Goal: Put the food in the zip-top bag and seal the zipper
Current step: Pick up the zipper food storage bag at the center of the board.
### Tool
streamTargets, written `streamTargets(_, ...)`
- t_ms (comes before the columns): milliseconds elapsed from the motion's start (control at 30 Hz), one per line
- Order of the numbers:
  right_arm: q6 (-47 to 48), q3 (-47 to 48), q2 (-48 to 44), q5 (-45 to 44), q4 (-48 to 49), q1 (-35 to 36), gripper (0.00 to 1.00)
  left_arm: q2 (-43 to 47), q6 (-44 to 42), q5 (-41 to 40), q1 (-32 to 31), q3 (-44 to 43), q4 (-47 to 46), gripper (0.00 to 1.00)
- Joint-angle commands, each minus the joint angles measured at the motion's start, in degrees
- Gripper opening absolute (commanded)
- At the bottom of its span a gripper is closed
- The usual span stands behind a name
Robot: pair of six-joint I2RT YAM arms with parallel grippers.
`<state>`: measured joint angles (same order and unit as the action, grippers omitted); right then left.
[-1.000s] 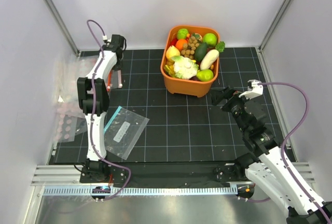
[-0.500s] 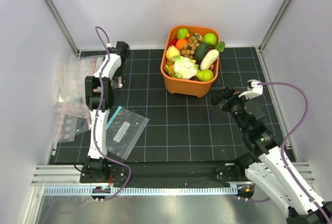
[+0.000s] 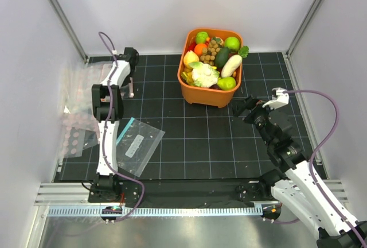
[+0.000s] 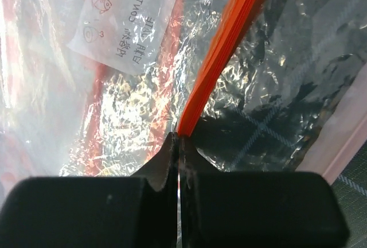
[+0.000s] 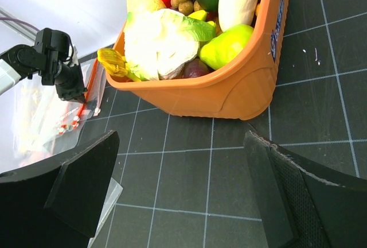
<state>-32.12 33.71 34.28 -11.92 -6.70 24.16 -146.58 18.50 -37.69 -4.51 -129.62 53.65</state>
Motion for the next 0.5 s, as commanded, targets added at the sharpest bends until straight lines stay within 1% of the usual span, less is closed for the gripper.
streamTargets(0,-0.7,-0.3,0.3,0.8,3.0,0.0,1.0,4.0,2.9,1.8,0.5,3.0,-1.1,0.0)
streamTargets(67,-0.8,-0.4,0.5,0.9,3.3,0.0,1.0,6.6,4.3,2.7,0.5,5.4,-2.4,0.0)
streamTargets(167,-0.7,-0.4,0.8,1.1,3.5,0.0,1.0,13.5,7.8,6.9,0.4,11.7,-5.8,0.0)
streamTargets(200,-0.8,-0.5,0.9,1.1,3.4,0.0,1.0,17.4,8.3,9.4,0.2,13.2,-7.7,0.0)
streamTargets(233,-0.7,-0.5,1.0,1.0,3.5,0.0,1.0,19.3,9.3,10.0,-0.7,16.0,-8.6,0.0)
streamTargets(300,-0.6,-0.6,1.2,1.0,3.6,0.0,1.0,22.7,9.9,10.4,-2.0,18.3,-9.7,0.0)
streamTargets(367,-0.5,-0.6,1.4,1.1,3.6,0.0,1.0,27.6,14.3,11.1,-3.4,22.6,-9.8,0.0)
streamTargets(400,-0.5,-0.7,1.6,1.2,3.8,0.0,0.99,29.5,16.5,12.5,-3.7,24.9,-9.9,0.0)
streamTargets(433,-0.4,-0.8,1.6,1.2,4.1,0.0,1.0,33.9,18.0,16.6,-4.1,30.3,-12.7,0.0)
streamTargets(467,-0.5,-1.1,1.8,1.1,4.5,0.0,0.99,36.3,20.6,17.9,-4.5,33.8,-14.5,0.0)
